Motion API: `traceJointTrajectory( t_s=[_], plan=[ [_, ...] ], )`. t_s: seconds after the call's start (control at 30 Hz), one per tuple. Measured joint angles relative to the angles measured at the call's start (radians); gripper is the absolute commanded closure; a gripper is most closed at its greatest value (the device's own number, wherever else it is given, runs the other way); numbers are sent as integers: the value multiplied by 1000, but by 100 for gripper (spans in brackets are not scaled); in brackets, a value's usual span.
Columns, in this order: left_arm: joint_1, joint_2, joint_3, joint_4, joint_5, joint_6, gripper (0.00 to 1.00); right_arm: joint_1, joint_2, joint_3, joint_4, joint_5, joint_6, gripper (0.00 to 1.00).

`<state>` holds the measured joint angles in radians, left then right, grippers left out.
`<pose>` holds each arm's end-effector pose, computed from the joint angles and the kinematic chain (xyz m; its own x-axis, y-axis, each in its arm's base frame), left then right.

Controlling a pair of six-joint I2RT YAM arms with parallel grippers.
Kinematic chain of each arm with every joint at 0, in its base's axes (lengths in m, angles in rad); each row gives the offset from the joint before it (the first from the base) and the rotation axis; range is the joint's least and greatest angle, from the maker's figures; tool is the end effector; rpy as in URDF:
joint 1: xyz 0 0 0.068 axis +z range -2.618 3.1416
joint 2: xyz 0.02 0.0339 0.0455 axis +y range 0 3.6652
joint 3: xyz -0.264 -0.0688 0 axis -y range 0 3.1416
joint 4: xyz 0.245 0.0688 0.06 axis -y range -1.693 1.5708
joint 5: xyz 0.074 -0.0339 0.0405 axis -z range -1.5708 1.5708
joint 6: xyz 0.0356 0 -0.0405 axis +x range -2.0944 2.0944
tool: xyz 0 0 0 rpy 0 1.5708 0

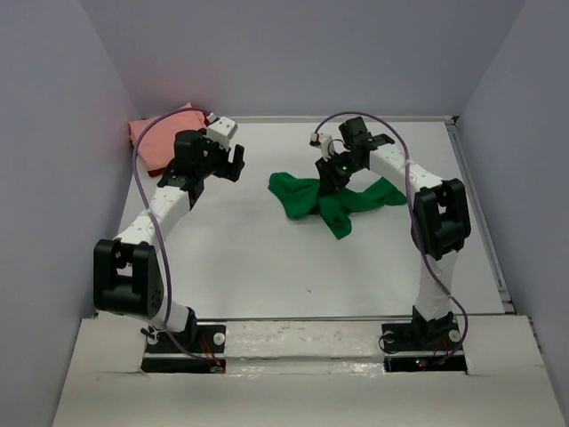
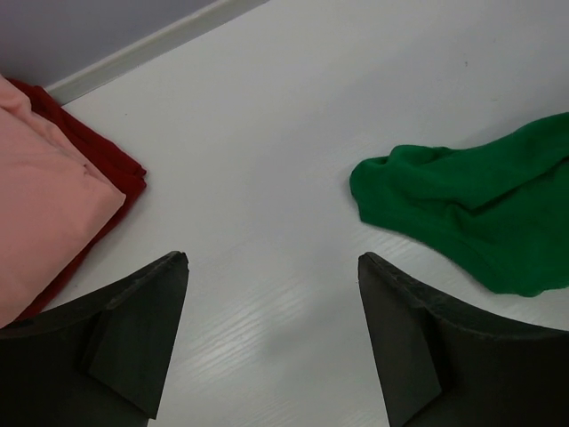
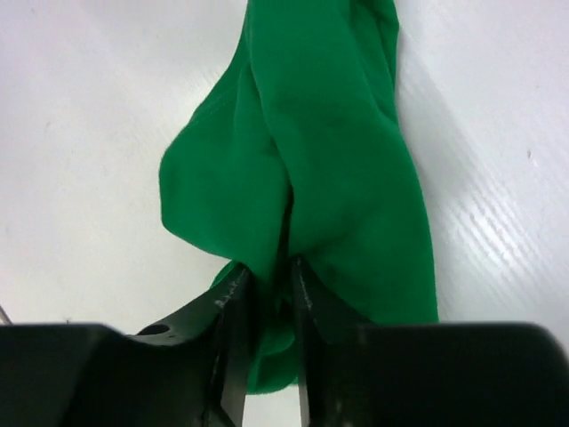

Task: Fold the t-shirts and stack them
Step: Move the tshirt to the center of the board

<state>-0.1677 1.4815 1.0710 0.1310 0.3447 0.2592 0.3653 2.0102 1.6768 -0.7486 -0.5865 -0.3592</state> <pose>0.3415 -0.0700 0.3040 -0.1406 0.2685 -0.9530 0.5311 0.8328 0.1563 0.3966 0.1728 0.2374 -0.5821 -0.5361 -0.6114 -0.7957 0.5305 0.2924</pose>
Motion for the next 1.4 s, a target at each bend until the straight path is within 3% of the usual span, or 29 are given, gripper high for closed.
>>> traceJointTrajectory(
  t_s=[0.07, 0.1, 0.13, 0.47, 0.7, 1.03, 1.4],
  plan=[
    [0, 0, 0, 1, 2, -3, 9, 12, 30, 43, 1, 12, -8, 23],
    [0, 0, 0, 1, 3, -4, 8, 18, 40, 54, 5, 18, -5, 4],
    [0, 0, 0, 1, 4, -5, 7, 23, 46, 61, 9, 19, -4, 0],
    [5, 0, 0, 1, 8, -6, 1, 37, 21, 67, -2, 34, -4, 0],
    [13, -4, 0, -1, 14, -7, 1, 35, -146, 76, -8, 59, 0, 0],
    [16, -23, 0, 0, 14, -24, 1, -12, -354, 90, 35, 275, -2, 0],
    [19, -48, -7, 9, 2, -54, 1, -193, -419, -191, 158, 430, 68, 0]
  ],
)
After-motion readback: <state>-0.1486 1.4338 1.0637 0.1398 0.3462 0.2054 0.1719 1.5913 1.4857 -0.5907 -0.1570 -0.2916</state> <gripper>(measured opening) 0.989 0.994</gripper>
